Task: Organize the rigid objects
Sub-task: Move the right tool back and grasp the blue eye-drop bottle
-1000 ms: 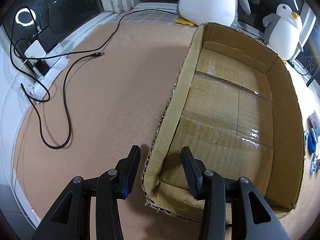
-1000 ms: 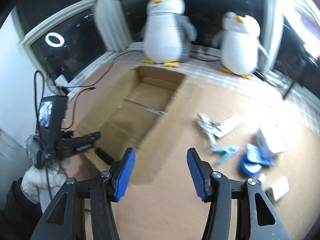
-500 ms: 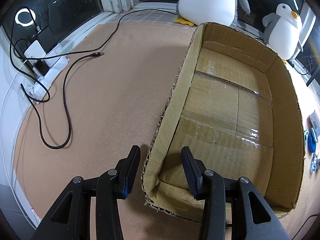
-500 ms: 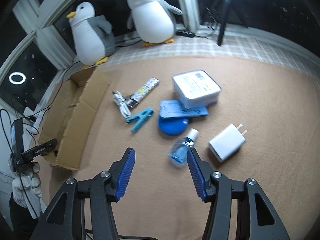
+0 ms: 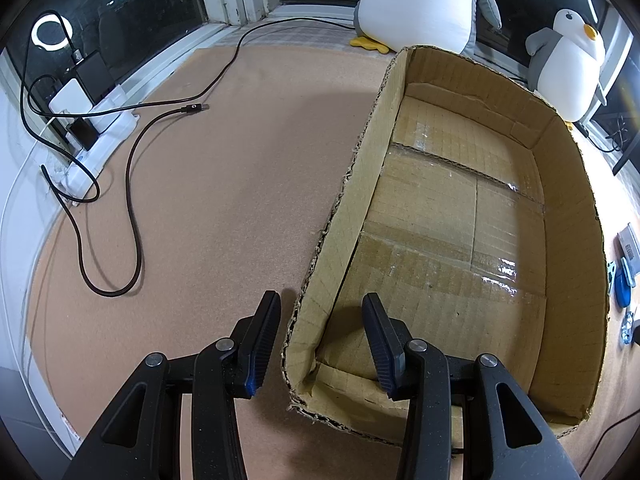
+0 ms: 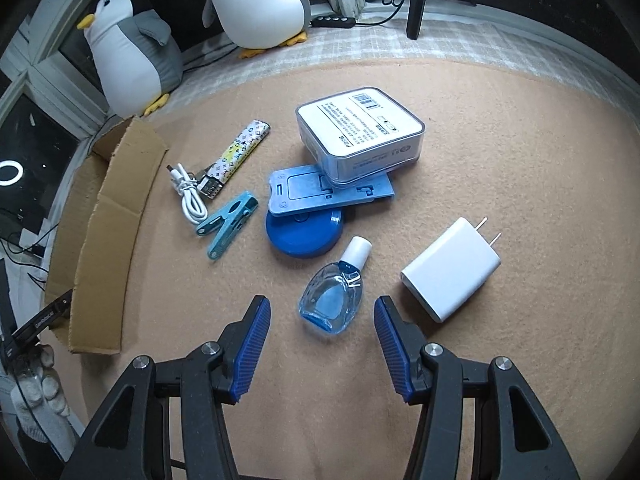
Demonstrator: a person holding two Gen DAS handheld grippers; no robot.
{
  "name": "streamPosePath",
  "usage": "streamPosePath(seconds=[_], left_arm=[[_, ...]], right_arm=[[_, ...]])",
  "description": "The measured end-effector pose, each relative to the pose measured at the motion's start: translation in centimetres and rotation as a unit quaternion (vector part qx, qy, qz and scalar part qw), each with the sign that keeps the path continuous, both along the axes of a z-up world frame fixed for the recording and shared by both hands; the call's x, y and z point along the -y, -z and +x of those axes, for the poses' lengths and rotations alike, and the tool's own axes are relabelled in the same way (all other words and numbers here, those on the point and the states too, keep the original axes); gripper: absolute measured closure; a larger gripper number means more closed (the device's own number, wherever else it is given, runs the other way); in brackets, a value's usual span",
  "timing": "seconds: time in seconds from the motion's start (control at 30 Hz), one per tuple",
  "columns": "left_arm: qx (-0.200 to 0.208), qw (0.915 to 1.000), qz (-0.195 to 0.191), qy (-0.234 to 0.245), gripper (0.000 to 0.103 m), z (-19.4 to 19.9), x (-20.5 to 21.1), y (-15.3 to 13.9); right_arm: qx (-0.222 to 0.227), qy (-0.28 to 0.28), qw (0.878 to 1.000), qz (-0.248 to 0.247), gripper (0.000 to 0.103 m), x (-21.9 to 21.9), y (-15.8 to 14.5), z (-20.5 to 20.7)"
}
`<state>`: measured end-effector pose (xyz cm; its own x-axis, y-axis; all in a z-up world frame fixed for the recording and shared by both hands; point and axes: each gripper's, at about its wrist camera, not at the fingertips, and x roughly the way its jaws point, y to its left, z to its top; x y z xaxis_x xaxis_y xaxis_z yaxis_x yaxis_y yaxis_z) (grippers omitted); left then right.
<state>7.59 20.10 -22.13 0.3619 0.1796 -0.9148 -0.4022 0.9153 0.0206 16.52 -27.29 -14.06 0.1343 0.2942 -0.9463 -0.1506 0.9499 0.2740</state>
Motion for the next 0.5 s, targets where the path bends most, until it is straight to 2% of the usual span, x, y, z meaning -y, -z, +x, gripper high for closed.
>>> streamPosePath(seconds=[0.2, 0.43, 0.5], left_arm=[[0.000, 1.0000, 0.000, 0.000, 0.057, 0.0, 0.0, 0.0], [0.000, 1.0000, 0.000, 0.000, 0.057, 0.0, 0.0, 0.0], [0.000, 1.0000, 0.000, 0.000, 0.057, 0.0, 0.0, 0.0]], right_arm=[[-0.003, -0.013, 1.000, -0.025, 0.054, -1.0, 0.8, 0.3], [0.006, -0.035, 0.997, -0.062, 0.071, -1.9, 1.1, 0.3], [0.004, -0.036, 0.998, -0.060, 0.071, -1.8, 1.1, 0.5]])
